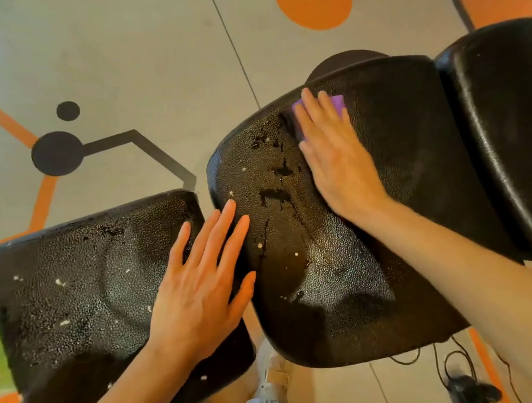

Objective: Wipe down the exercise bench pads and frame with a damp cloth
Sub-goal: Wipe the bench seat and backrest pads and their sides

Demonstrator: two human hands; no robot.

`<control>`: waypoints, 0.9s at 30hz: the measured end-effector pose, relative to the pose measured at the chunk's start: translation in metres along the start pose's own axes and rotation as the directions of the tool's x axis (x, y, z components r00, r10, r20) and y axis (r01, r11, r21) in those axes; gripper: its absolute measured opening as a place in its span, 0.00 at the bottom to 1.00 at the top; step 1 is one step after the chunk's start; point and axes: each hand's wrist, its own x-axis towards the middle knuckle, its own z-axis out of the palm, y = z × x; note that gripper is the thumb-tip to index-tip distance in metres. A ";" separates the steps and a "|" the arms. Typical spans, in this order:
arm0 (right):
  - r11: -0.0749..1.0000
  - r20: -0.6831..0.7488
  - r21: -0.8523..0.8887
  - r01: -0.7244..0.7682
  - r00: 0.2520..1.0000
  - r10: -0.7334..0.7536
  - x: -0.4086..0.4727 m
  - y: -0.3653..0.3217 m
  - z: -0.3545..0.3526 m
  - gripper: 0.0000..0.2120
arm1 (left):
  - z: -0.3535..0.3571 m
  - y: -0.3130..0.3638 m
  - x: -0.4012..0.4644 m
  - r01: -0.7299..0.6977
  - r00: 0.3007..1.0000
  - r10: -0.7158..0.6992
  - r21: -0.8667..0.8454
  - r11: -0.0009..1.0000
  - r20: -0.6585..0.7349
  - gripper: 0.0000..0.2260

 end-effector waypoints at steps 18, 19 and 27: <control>0.953 -0.118 -0.021 -0.301 0.948 0.296 0.028 -0.030 0.006 0.23 | -0.014 -0.038 -0.027 0.231 0.971 -0.230 0.001 0.973 -0.069 0.30; 0.992 -0.071 0.000 -0.124 0.990 0.124 0.030 -0.051 0.015 0.23 | -0.014 -0.038 -0.027 0.230 0.971 -0.229 0.006 0.973 -0.063 0.30; 0.939 -0.108 0.040 -0.342 0.933 0.344 0.023 -0.001 -0.004 0.23 | -0.015 -0.038 -0.026 0.245 0.968 -0.244 0.013 0.969 -0.059 0.30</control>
